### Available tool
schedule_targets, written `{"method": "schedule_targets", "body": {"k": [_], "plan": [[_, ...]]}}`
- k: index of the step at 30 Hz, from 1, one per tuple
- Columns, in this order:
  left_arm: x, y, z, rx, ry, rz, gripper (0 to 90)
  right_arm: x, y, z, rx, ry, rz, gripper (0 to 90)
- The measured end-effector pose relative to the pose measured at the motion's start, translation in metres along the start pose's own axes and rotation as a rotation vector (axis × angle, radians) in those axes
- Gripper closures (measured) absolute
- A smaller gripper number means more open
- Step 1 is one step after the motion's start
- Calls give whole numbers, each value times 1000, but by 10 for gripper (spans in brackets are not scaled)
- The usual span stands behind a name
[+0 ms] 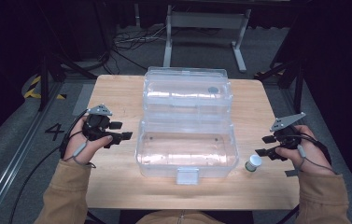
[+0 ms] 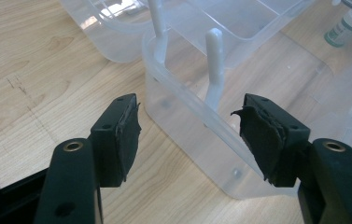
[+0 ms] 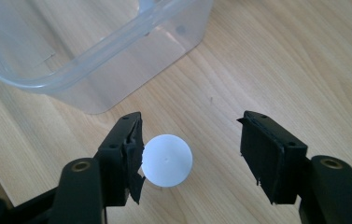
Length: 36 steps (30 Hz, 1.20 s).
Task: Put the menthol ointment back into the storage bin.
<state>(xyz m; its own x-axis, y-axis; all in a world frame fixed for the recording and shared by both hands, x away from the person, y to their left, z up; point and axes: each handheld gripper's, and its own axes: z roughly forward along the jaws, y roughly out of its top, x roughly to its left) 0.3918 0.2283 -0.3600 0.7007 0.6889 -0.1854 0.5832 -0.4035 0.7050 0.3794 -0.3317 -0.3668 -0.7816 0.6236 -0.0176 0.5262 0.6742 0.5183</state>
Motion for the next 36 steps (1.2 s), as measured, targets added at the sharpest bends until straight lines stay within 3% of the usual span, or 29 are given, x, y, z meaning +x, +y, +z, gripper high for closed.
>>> {"method": "schedule_targets", "body": {"k": [10,36], "plan": [[0,-1,0,1,1,-2,377,-2,-2,19,91,32,-42,380],[2,-1,2,18,-2,7,370,0,-5,50,230,81,-105,355]]}}
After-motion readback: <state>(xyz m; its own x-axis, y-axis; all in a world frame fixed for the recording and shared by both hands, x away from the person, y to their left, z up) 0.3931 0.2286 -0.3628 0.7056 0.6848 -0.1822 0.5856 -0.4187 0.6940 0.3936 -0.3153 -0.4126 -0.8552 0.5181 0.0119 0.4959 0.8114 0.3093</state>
